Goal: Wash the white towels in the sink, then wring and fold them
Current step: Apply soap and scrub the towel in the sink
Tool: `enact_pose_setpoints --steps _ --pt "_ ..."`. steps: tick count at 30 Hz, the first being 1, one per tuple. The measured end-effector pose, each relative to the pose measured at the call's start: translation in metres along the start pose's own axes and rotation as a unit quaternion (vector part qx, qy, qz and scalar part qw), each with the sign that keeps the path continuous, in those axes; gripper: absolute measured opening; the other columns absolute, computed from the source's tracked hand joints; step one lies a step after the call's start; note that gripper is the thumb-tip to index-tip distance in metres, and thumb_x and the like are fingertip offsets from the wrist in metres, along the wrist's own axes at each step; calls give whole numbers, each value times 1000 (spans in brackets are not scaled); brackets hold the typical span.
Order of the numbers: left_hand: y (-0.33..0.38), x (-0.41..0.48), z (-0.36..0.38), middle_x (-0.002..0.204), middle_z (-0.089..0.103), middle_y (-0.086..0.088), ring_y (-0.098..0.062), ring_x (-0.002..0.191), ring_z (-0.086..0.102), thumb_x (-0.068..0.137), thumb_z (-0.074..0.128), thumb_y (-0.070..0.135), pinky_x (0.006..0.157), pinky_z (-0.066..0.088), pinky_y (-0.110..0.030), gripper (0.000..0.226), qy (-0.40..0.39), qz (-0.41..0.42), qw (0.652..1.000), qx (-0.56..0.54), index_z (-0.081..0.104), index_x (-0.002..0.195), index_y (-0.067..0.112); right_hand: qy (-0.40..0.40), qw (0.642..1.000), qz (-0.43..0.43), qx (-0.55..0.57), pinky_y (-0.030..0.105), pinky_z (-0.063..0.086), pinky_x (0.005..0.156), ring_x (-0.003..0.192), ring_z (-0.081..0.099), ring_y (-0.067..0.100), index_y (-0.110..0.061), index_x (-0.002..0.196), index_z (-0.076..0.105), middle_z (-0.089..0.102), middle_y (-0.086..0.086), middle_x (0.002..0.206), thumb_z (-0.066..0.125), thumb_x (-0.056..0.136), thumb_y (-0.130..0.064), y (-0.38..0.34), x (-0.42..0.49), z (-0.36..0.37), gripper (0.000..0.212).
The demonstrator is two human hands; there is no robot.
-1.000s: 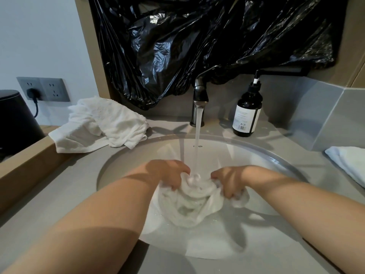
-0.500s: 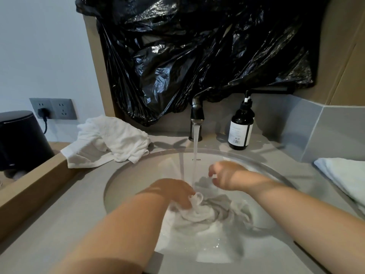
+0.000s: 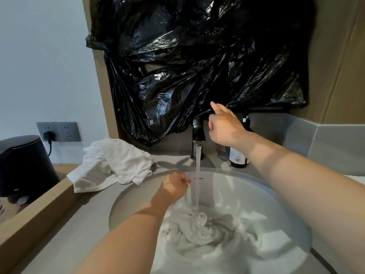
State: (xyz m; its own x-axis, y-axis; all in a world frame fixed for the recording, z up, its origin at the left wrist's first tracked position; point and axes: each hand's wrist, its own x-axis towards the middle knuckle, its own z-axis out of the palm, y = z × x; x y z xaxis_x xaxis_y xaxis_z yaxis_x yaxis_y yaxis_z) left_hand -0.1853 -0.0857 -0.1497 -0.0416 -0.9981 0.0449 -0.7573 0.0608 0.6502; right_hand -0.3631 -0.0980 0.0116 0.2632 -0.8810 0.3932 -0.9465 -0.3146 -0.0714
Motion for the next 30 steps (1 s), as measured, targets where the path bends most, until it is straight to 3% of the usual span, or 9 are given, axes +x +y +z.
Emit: enact_pose_setpoints --steps 8,10,13,16,18,21,26,28,30 --pt "-12 11 -1 94 66 3 -22 92 68 90 49 5 82 55 -28 32 4 20 999 -34 68 79 28 49 999 -12 17 36 33 108 140 27 29 -12 84 55 26 2 155 57 86 -11 20 -25 33 3" --pt "-11 13 0 93 65 4 -20 92 67 90 49 5 83 55 -28 32 0 31 999 -17 67 79 29 153 984 19 86 38 37 102 130 37 26 -13 100 56 39 3 143 58 85 -10 35 -30 37 15" --pt "-9 14 4 90 62 4 -20 95 66 92 48 5 83 53 -26 31 -10 39 999 7 66 81 28 319 914 167 187 38 40 95 116 47 27 -9 116 52 48 8 123 61 84 -16 51 -26 35 34" --pt "-9 16 10 89 60 5 -19 88 64 91 48 3 82 54 -27 36 -25 41 999 11 63 75 31 190 883 291 315 38 45 93 113 52 27 -10 123 47 52 10 121 69 82 -38 66 -8 41 54" --pt "-11 15 12 88 61 4 -18 82 61 90 50 2 83 55 -30 36 -38 46 998 9 63 73 31 106 883 298 346 39 47 90 109 54 30 -12 119 45 54 12 118 65 85 -41 69 -2 47 49" --pt "-18 15 11 88 63 2 -17 78 61 89 51 3 83 56 -31 33 -47 57 997 21 63 75 30 153 891 257 342 32 41 80 103 57 30 -7 111 52 57 7 102 56 95 -25 68 -7 49 25" --pt "-1 0 0 93 72 -3 -13 79 68 91 57 8 76 56 -21 20 -74 55 995 -42 69 90 23 155 888 214 377 31 43 74 92 60 24 -7 102 59 64 7 97 58 94 -22 52 -46 36 17" --pt "17 -13 -10 102 71 -1 -10 92 68 91 66 17 75 53 -18 14 -140 67 982 -105 70 103 22 130 874 193 426 35 48 77 90 63 24 -7 95 62 68 9 96 59 93 -18 44 -70 34 12" --pt "31 -26 -19 119 66 7 -5 108 63 90 69 30 84 53 -21 36 -250 63 949 -179 60 125 28 91 848 183 489 39 51 87 90 67 25 -6 91 65 72 9 93 59 93 -15 36 -93 36 11"
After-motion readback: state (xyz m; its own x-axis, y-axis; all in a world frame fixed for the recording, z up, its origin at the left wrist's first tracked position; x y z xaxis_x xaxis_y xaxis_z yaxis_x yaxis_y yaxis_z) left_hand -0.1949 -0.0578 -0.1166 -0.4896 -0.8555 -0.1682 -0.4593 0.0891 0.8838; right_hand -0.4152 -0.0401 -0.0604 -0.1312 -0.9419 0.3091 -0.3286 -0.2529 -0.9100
